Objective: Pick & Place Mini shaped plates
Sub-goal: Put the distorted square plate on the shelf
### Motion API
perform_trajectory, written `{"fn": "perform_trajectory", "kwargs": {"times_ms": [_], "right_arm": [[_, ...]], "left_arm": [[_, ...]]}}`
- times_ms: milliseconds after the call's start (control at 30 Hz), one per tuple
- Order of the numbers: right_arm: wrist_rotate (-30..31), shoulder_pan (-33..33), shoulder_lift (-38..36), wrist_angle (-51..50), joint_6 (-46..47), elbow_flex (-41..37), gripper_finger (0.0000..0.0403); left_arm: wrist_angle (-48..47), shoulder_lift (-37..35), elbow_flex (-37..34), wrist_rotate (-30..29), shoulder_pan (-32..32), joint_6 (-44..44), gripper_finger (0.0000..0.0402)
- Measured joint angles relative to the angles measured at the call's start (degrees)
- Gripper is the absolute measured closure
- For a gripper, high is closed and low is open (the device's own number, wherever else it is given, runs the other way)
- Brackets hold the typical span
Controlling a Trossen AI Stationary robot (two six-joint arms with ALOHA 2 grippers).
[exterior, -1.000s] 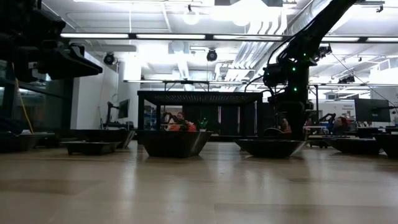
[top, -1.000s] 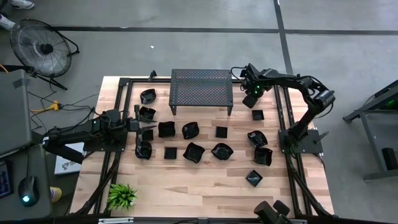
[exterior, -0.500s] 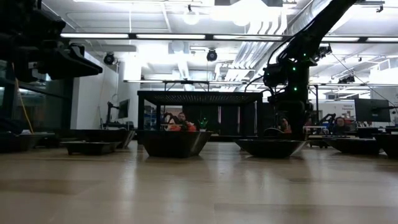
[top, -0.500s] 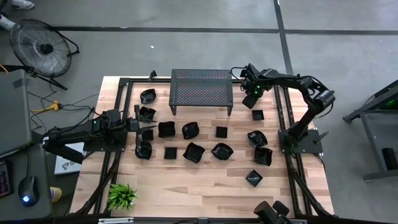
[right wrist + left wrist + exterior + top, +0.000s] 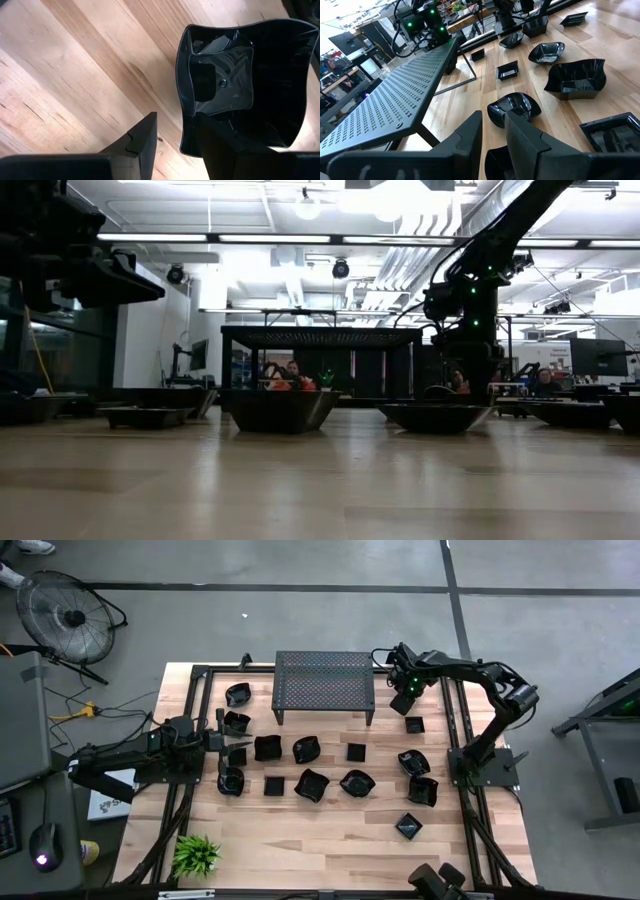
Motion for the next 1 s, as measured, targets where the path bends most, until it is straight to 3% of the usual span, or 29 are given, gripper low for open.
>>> {"fn": "perform_trajectory", "kwargs": {"times_ms": [233, 800, 1000], "right_arm": [[0.58, 0.00, 0.00, 0.00, -0.18, 0.00, 0.0284], [0.70, -0.04, 0.02, 0.59, -0.33, 0.00, 0.0397], [-0.42, -0.04, 0.00, 0.61, -0.26, 0.00, 0.0400]], "left_arm": [[0.02, 0.01, 0.00, 0.00, 0.00, 0.00, 0.0321], [0.00, 0.00, 0.00, 0.00, 0.01, 0.00, 0.0321], [0.00, -0.01, 0.00, 0.01, -0.01, 0.01, 0.0321]]}}
